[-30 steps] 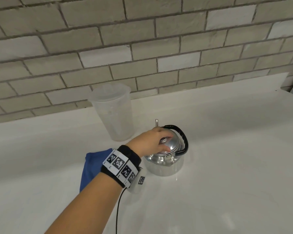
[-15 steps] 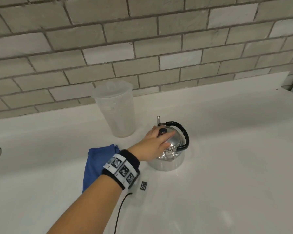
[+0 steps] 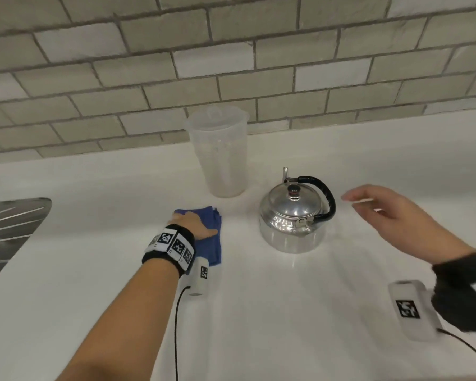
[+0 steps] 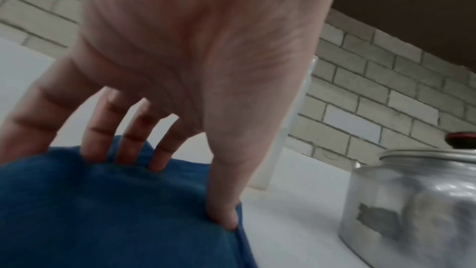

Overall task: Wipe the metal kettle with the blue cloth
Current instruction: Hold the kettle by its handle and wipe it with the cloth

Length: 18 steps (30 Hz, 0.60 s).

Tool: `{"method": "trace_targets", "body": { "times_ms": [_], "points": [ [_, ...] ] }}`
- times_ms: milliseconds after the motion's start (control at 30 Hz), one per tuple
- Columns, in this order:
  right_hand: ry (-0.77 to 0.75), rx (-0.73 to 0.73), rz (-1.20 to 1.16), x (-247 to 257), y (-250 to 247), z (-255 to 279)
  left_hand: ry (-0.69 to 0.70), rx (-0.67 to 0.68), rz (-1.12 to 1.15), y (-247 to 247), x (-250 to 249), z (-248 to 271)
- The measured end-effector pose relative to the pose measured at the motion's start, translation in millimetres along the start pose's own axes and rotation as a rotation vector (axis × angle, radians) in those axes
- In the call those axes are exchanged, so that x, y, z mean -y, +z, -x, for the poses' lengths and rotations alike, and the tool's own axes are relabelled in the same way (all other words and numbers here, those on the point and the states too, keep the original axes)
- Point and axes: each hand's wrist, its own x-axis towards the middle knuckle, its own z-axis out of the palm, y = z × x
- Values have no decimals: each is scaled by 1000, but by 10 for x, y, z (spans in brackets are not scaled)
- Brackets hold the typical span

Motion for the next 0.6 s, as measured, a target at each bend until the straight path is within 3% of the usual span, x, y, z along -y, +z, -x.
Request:
{"method": "trace_targets", "body": {
  "times_ms": [67, 167, 300, 433, 600],
  "points": [
    [29, 95, 157, -164, 168, -321, 13, -35, -131, 66, -58, -36],
    [70, 295, 366, -307, 270, -558, 63, -30, -153, 51, -133, -55],
    [-6, 268, 438, -339, 357, -606, 98, -96, -112, 55, -81, -32],
    [-96, 205, 501, -220, 302, -613, 126, -107, 325, 16, 40, -90],
    [-284, 239, 583, 224, 213, -673, 294, -276, 1048, -27, -237, 1]
  ]
}}
